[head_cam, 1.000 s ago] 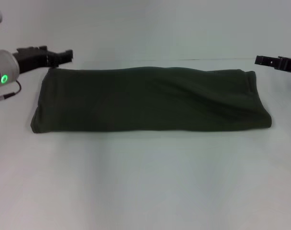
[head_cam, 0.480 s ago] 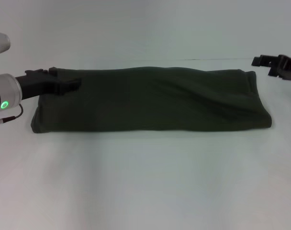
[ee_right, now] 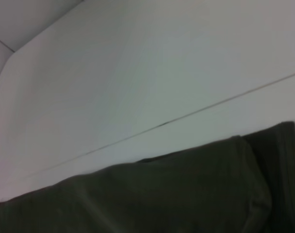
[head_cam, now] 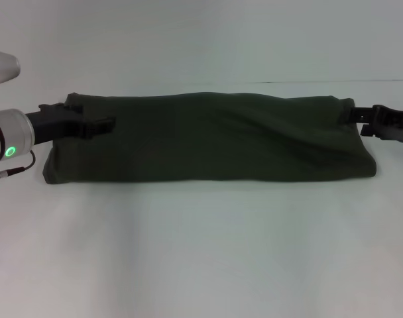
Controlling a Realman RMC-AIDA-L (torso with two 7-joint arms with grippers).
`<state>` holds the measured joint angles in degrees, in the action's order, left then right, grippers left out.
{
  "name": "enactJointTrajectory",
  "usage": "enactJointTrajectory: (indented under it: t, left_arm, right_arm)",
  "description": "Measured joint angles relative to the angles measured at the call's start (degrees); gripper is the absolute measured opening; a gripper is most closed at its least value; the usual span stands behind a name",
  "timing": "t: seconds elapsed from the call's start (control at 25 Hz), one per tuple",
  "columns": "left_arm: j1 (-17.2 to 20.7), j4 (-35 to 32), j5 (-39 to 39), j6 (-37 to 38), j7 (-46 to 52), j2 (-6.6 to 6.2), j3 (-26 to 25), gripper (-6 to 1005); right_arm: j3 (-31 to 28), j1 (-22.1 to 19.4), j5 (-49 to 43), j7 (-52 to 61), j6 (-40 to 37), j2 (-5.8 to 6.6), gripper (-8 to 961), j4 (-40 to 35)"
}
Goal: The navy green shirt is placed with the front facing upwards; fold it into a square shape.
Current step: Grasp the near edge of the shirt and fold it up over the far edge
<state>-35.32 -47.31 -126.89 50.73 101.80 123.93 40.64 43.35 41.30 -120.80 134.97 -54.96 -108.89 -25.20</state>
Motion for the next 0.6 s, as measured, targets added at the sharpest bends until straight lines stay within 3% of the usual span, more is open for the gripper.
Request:
enactJointTrajectory:
  t: [0.32,0.6]
  left_arm:
    - [0.10,0.28,0.07,0.00,-0.03,0.12,0.72,799]
    - [-0.13,0.78,0.38,-1.32,-0.04,0.17,1.36,799]
  right_arm:
    - [0.05,0.16,-0.18,0.38,0.19,-0.36,777,1.77]
    - [-0.50,0.67,0.24,0.19,5.41,-2.91,774,2.99]
